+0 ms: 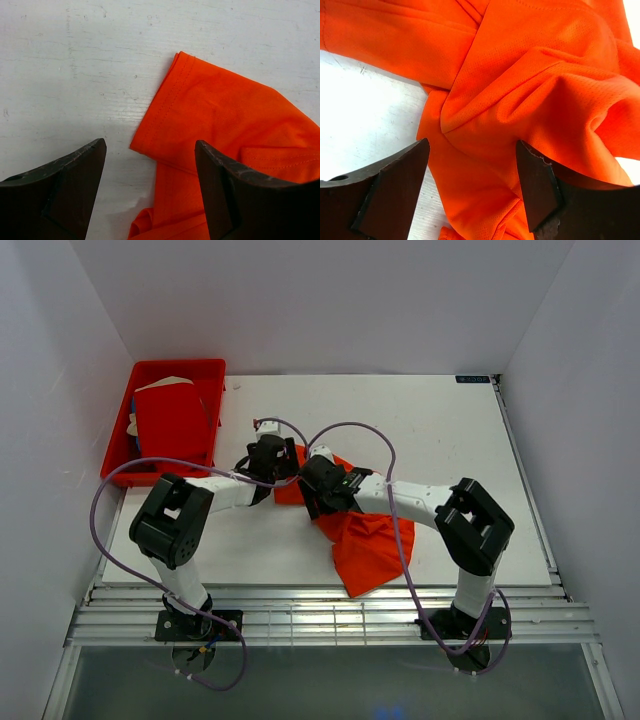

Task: Fold and stack the t-shirts
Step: Flatten the tshirt out

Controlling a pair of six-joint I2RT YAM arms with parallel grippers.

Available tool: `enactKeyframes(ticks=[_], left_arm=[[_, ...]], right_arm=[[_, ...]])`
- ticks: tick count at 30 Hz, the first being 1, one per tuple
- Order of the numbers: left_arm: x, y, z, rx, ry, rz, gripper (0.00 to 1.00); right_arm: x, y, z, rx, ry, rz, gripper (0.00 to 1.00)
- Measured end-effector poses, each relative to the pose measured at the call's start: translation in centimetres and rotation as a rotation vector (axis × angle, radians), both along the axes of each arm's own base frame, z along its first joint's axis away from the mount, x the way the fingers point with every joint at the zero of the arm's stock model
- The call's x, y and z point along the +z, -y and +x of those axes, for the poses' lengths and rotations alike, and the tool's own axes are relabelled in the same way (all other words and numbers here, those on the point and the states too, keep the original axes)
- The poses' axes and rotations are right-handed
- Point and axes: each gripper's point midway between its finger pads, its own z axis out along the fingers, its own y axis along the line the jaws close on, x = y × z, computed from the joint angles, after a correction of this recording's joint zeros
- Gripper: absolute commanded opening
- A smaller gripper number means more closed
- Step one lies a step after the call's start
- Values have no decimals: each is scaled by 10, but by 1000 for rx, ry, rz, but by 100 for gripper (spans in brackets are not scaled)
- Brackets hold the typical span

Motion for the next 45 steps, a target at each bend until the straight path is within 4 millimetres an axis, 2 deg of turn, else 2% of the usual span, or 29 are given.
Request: enactKeyframes(ticks=[4,11,14,15,18,23,25,36,42,45], left_arm=[[0,0,0,-2,0,-2,82],[-7,-2,-5,-2,-14,6,82],[-8,-3,-6,-3,-16,7,80],[-8,-3,-6,-3,-15,6,78],[-8,-2,-5,-3,-11,4,77],[-6,-1,-5,-7,-6,-2,76],[-6,0,-4,-9,-2,-5,72],[-25,7,4,-28,-25,6,56],[-26,6,9,-14,-15,19,32],[-26,3,10,-6,-13,27,26]], right_arm=[[4,-5,6,-9,14,6,68],[-8,-7,14,-32,24,-22,57],[-11,-11,19,-38,31,-32,34],[-12,-12,21,-41,32,-33,20],[-12,-10,23,-55,41,-44,8],[-9,-6,25,-74,60,-54,8],[-6,-3,26,-81,68,-61,8],[32,30,15,-127,124,-53,8],[38,34,14,-135,132,-49,8],[36,36,11,-135,127,-56,8]])
